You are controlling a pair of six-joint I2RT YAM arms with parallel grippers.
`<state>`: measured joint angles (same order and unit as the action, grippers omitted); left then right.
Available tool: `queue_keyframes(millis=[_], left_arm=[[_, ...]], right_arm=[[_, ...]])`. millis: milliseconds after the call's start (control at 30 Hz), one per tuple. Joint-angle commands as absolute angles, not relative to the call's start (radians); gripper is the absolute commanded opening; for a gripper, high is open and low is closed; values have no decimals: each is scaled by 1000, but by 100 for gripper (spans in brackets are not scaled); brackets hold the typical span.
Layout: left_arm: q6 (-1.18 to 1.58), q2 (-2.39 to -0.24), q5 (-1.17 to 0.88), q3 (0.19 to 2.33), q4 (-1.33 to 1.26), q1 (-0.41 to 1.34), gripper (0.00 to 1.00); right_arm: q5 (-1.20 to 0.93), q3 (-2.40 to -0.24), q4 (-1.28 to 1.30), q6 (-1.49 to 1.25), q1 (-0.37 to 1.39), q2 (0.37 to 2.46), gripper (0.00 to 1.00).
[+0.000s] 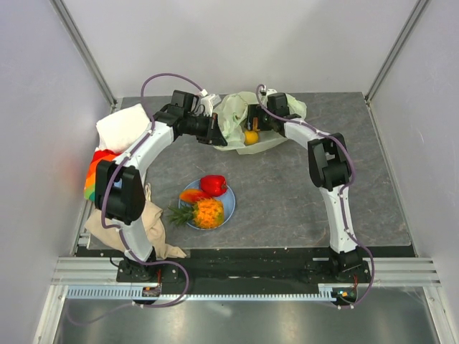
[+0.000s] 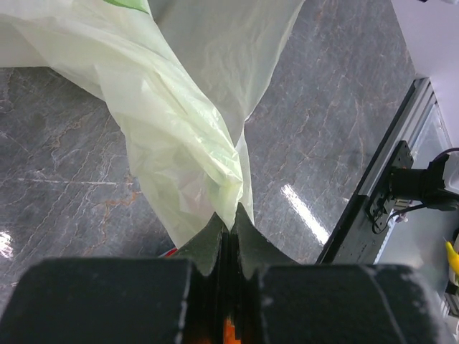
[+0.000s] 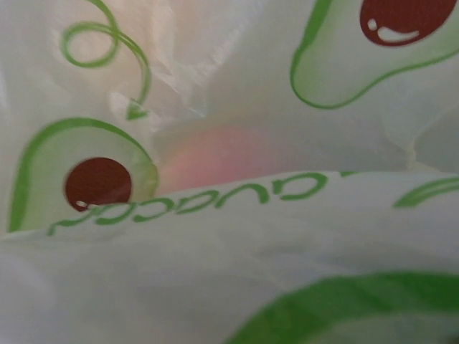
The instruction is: Take the fake fruits out of the plastic bag
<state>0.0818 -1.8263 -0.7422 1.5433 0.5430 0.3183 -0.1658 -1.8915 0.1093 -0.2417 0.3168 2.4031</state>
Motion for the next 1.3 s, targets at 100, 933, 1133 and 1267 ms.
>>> queue_keyframes(millis=[100, 933, 1133, 1267], left_arm=[[81, -1824, -724, 1560, 526, 319, 2], [87, -1894, -686, 1693, 505, 319, 2], [86, -1898, -687, 1703, 502, 319, 2], [81, -1878, -678, 1703, 506, 313, 2]], right_arm=[[-156, -1902, 58, -239, 310, 2411, 82], [-763, -1329, 144, 62, 258, 1741, 55], [-847, -1217, 351, 385, 356, 1660, 55], [-842, -1187, 486, 621, 474, 1657, 56]])
